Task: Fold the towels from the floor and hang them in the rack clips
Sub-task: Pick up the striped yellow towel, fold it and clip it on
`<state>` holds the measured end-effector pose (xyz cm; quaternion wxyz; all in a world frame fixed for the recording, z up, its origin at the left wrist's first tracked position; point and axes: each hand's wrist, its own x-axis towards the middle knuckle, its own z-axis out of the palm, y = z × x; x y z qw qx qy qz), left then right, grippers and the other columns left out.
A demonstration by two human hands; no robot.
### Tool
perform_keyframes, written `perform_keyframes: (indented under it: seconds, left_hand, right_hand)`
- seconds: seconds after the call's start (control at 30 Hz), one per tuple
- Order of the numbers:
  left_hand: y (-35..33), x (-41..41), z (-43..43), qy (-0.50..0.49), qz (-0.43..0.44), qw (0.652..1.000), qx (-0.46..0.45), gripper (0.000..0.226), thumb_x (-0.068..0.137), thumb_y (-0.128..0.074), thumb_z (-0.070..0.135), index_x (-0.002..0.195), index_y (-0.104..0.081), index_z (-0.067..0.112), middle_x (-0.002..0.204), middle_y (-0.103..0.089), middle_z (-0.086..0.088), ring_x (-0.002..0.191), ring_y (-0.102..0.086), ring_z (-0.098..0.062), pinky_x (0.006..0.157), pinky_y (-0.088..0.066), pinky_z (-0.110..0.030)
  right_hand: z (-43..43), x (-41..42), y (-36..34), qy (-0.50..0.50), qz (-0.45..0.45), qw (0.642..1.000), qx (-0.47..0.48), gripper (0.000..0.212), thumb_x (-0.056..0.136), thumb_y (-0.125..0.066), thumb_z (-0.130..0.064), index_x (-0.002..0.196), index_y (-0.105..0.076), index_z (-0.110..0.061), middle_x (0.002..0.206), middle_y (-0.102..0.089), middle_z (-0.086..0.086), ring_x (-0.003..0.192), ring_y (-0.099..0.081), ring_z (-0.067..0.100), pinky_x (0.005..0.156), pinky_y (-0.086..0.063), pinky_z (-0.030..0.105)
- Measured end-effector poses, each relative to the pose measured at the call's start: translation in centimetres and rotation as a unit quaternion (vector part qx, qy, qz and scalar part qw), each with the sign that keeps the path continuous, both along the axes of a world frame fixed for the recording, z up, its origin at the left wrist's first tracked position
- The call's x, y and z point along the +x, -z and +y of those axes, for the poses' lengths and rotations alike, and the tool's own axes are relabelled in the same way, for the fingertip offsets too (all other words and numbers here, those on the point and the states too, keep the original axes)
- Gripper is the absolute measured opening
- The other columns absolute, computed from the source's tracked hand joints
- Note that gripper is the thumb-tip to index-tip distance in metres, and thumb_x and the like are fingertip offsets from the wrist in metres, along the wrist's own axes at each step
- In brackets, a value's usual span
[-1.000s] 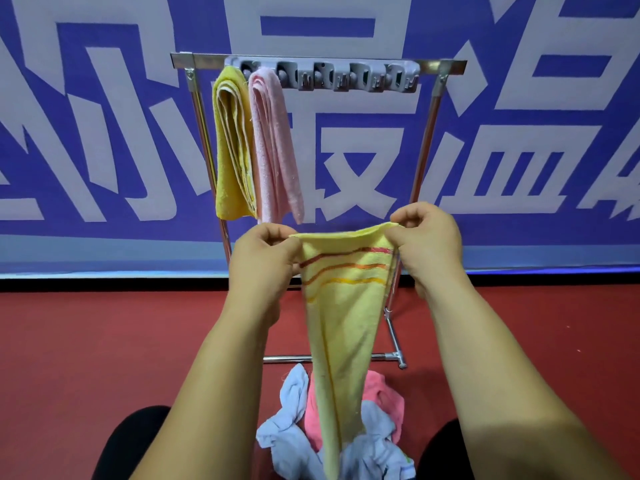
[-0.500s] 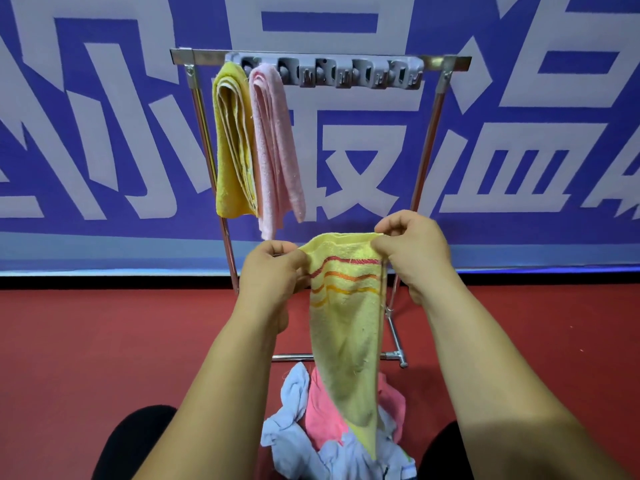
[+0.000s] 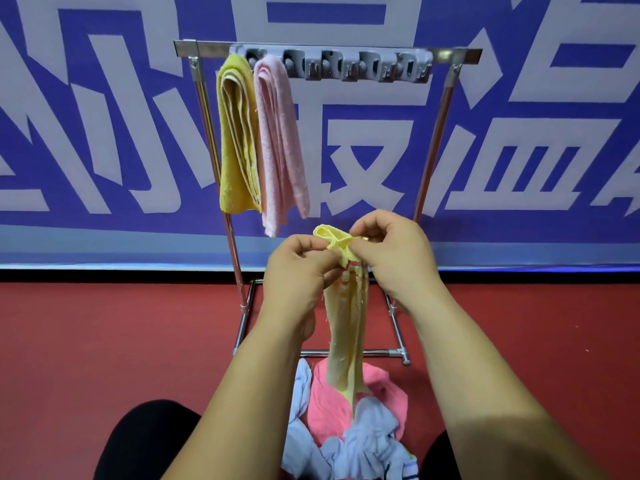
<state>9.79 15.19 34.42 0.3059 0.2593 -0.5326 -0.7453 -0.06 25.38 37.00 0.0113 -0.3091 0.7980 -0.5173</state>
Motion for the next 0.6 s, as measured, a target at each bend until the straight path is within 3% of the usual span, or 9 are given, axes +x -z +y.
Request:
perform_keyframes:
  seconds: [0.13, 0.23, 0.53, 0.6]
  left_hand:
    - [-0.2, 0.17, 0.31, -0.005, -0.006, 1.0, -0.019, 0.023, 0.085, -0.073, -0.012, 0.096, -0.064, 0.005, 0.081, -0.059, -0.017, 0.076, -0.069, -0.03, 0.076, -0.062, -0.037]
    - [-0.29, 0.3, 0.59, -0.009, -0.011, 1.0, -0.026, 0.021, 0.086, -0.075, -0.01, 0.095, -0.065, 0.006, 0.082, -0.061, -0.017, 0.075, -0.068, -0.029, 0.074, -0.061, -0.036]
    - [-0.2, 0.3, 0.92, -0.019, -0.036, 0.997, -0.07, 0.02, 0.082, -0.081, 0.001, 0.096, -0.068, 0.007, 0.071, -0.07, -0.007, 0.073, -0.075, -0.029, 0.088, -0.063, -0.058]
    - [-0.17, 0.38, 1.0, -0.021, -0.042, 0.996, -0.081, 0.019, 0.083, -0.081, 0.002, 0.096, -0.069, 0.008, 0.073, -0.072, -0.008, 0.075, -0.077, -0.032, 0.089, -0.063, -0.059]
  right_hand:
    - [0.18, -0.02, 0.16, 0.027, -0.003, 0.999, -0.021, 0.018, 0.088, -0.074, -0.006, 0.086, -0.073, -0.024, 0.076, -0.07, -0.011, 0.067, -0.062, -0.004, 0.057, -0.045, 0.011]
    - [0.23, -0.51, -0.03, 0.084, -0.011, 0.995, -0.049, 0.02, 0.086, -0.072, -0.005, 0.083, -0.071, -0.025, 0.076, -0.069, -0.01, 0.063, -0.06, -0.001, 0.057, -0.045, 0.018]
    - [0.68, 0.2, 0.1, -0.022, -0.028, 0.999, -0.029, 0.013, 0.089, -0.077, -0.008, 0.093, -0.078, -0.02, 0.081, -0.075, -0.011, 0.074, -0.067, -0.004, 0.066, -0.052, 0.012]
    - [0.87, 0.09, 0.23, -0.029, -0.033, 0.998, -0.034, 0.014, 0.089, -0.078, -0.009, 0.094, -0.079, -0.022, 0.081, -0.076, -0.011, 0.077, -0.07, -0.001, 0.071, -0.057, 0.019]
